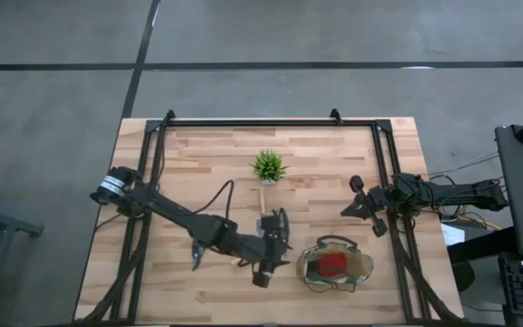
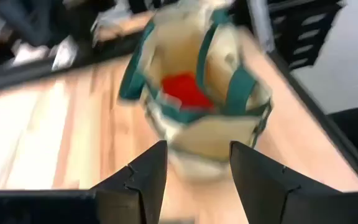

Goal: Pick & Place Garden tools in Gardening bag
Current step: Put the green shear scissors into the green gardening bag

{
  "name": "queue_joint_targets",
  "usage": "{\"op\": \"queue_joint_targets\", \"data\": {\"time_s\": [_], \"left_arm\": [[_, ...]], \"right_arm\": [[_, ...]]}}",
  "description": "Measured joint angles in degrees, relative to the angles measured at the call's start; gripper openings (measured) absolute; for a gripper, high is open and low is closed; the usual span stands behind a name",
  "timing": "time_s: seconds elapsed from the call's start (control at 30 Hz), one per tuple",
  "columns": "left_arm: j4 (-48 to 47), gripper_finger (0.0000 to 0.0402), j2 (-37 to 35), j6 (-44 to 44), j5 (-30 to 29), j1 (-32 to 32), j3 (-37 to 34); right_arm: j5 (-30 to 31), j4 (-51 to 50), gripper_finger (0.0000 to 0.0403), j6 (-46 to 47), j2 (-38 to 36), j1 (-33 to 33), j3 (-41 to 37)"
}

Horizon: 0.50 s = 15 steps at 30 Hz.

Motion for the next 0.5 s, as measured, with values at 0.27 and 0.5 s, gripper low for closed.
{"op": "queue_joint_targets", "data": {"time_s": [0.27,0.5], "left_arm": [[-15.3,0.0163,-1.0,-7.0,-18.8,-4.4,-0.1],[-20.7,0.0163,-1.4,-16.7,-32.3,-6.8,-0.2]], "right_arm": [[0.0,0.0,0.0008,0.0,0.0,0.0,0.0],[0.0,0.0,0.0008,0.0,0.0,0.0,0.0]]}}
